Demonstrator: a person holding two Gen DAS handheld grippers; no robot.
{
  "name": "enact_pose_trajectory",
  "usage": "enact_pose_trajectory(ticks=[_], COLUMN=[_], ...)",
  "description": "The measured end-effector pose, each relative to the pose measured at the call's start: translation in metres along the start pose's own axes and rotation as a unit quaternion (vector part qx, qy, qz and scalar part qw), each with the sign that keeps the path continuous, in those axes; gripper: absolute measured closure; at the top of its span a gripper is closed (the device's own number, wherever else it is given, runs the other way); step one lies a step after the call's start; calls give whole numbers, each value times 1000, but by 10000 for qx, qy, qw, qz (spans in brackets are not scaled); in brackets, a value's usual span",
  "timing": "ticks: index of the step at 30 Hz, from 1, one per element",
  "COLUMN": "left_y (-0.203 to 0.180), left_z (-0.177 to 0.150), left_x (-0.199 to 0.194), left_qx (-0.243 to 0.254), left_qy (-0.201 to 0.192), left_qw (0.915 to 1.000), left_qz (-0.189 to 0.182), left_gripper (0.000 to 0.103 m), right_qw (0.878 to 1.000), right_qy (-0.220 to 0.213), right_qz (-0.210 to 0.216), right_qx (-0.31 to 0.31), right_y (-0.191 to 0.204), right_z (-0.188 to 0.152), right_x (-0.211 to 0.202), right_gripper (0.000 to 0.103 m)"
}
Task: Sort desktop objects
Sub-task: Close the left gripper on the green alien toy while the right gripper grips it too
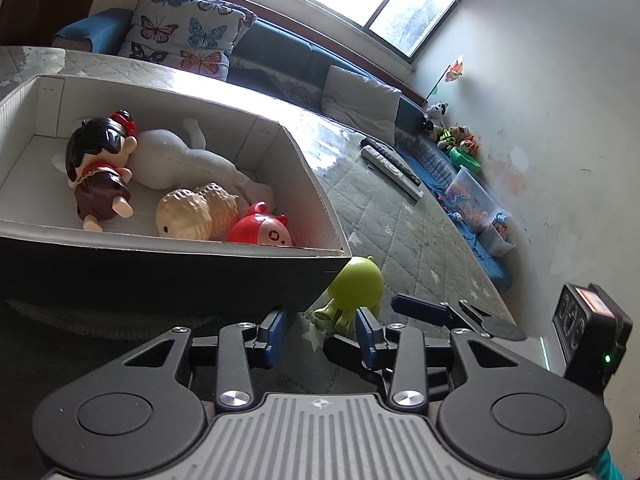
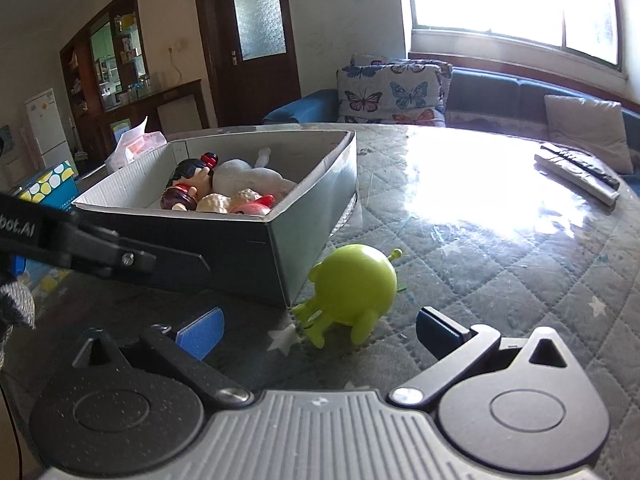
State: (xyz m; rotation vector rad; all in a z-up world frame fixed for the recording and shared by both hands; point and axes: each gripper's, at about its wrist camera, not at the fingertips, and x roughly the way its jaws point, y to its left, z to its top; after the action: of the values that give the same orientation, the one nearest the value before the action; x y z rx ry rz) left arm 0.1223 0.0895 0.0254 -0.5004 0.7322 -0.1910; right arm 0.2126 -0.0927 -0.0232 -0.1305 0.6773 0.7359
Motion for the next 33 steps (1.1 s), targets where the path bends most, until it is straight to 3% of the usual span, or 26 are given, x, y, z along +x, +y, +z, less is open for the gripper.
enact_pose_trajectory(ticks=[22, 25, 33], left_y=[4, 6, 5], left_z=[2, 2, -2], left_x=[20, 21, 18], left_qx=[-133, -160, -149], left_qy=[176, 183, 210], left_qw=[9996, 9995, 9995], left_qz=[193, 225, 200], left_gripper=[63, 63, 63], right_qw=[9941, 9912, 9888], right_qy=[425, 449, 388], right_qz=[561, 880, 1054], right_qx=[-824, -882, -985], right_y=[-17, -16, 0], right_z=[18, 18, 4], right_x=[35, 34, 20], right_gripper=[0, 0, 0])
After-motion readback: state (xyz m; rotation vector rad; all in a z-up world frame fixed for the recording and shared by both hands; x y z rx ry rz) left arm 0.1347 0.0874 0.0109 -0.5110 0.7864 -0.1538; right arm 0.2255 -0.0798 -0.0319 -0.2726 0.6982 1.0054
